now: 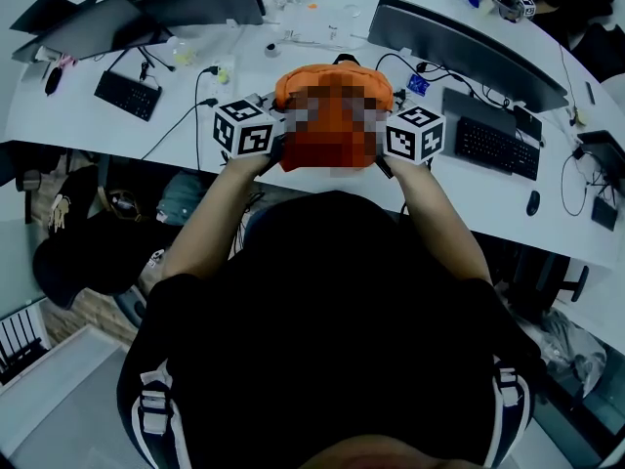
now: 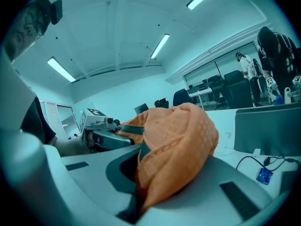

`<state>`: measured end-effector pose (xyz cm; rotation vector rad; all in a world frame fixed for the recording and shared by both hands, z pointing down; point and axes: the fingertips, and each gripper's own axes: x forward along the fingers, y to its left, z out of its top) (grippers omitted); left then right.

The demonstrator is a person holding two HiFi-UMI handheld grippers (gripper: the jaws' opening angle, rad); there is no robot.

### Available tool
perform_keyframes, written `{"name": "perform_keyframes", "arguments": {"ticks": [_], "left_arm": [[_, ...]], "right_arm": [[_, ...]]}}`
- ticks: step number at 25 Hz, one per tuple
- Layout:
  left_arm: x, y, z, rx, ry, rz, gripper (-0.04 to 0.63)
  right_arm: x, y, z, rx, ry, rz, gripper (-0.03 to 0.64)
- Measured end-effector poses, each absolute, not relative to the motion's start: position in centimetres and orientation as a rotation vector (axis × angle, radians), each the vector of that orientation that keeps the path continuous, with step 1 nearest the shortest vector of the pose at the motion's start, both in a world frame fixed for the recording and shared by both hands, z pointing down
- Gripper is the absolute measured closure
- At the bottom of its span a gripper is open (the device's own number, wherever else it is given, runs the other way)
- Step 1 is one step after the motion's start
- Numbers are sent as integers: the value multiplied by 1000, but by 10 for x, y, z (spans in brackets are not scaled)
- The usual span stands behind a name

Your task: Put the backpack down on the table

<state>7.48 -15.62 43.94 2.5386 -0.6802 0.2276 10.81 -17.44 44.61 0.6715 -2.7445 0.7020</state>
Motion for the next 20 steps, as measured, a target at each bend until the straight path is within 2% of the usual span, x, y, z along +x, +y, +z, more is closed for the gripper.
{"name": "perform_keyframes", "arguments": {"ticks": [20], "left_arm": [[70, -162, 441, 2531, -667, 227, 565]], "right_arm": [[104, -179, 447, 692, -2735, 722, 592]]}}
